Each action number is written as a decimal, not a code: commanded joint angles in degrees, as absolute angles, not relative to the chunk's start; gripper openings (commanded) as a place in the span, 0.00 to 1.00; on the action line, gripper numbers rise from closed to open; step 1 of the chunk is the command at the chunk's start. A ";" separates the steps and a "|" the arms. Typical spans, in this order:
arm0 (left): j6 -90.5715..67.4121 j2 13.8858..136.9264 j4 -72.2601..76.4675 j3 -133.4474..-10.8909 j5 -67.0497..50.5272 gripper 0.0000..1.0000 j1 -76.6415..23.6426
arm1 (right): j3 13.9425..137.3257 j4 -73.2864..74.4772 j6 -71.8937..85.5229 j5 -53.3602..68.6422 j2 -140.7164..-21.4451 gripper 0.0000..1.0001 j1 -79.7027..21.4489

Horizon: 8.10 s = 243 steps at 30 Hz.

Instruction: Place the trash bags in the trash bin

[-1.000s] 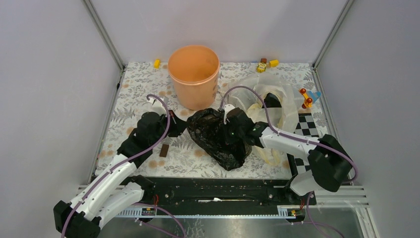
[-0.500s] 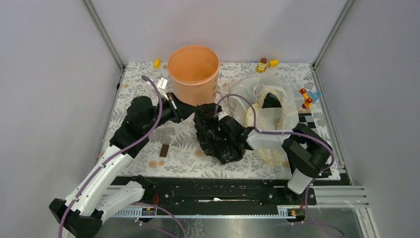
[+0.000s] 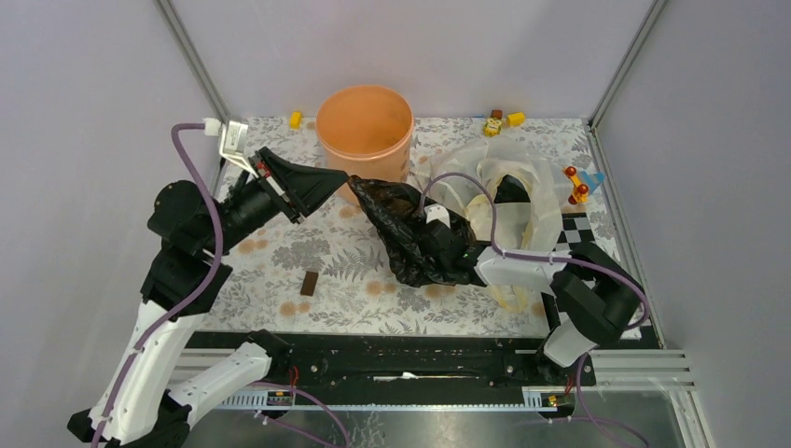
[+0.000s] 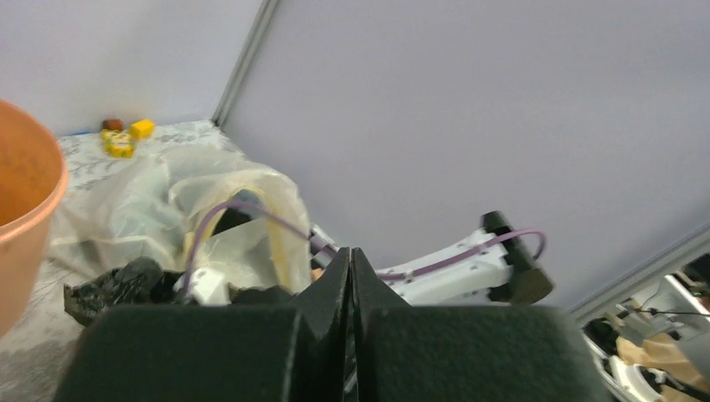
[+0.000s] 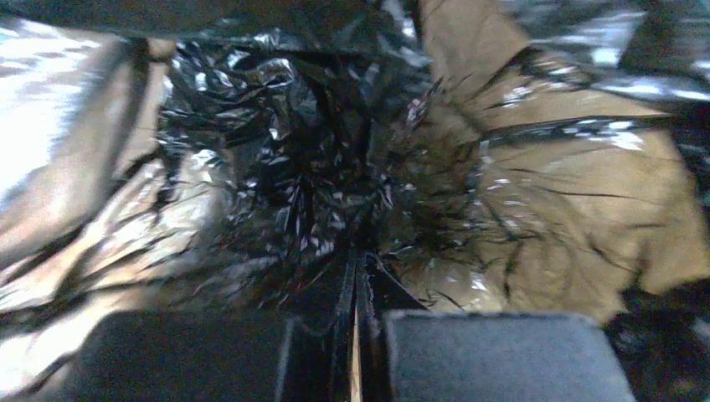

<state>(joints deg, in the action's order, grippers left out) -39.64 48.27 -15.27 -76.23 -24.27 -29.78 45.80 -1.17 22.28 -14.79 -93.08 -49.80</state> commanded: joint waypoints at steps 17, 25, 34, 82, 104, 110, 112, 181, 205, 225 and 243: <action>-45.72 43.79 -14.23 -40.52 -8.91 0.99 -29.53 | 40.85 -3.57 19.30 -4.07 -84.52 0.03 -50.90; -51.60 43.48 -16.31 -35.35 -2.27 0.99 -29.52 | 40.04 -5.66 20.76 -4.27 -87.72 0.02 -53.90; -57.27 44.40 -10.70 -27.17 -0.21 0.88 -29.53 | 39.95 -7.27 20.67 -3.68 -88.89 0.02 -55.60; -30.39 50.58 -20.62 -39.53 -21.08 0.00 -29.60 | 44.06 5.46 19.29 -22.13 -72.23 0.36 -59.50; -31.11 50.36 -23.66 -39.77 -15.24 0.00 -29.62 | 46.60 18.57 25.17 -5.78 -62.89 0.72 -34.22; -31.92 50.47 -24.41 -39.89 -13.70 0.00 -29.57 | 46.18 17.06 26.78 -5.04 -65.97 0.57 -34.21; -32.10 50.51 -24.69 -39.99 -13.17 0.00 -29.57 | 46.07 16.97 26.75 -6.26 -67.08 0.56 -34.23; -31.40 110.08 5.23 -57.05 18.13 0.00 -54.89 | 69.75 26.37 23.37 -1.41 -64.67 0.00 -34.27; -16.70 96.41 23.85 -45.06 12.60 0.00 -60.18 | 60.96 25.55 21.71 -4.59 -67.73 0.00 -33.79; -16.07 112.46 0.67 -63.08 13.41 0.00 -60.34 | 75.92 35.05 19.87 2.82 -61.87 0.00 -33.78; -16.96 104.50 -7.56 -67.29 9.40 0.17 -60.62 | 81.29 40.87 17.80 -5.77 -59.18 0.00 -33.81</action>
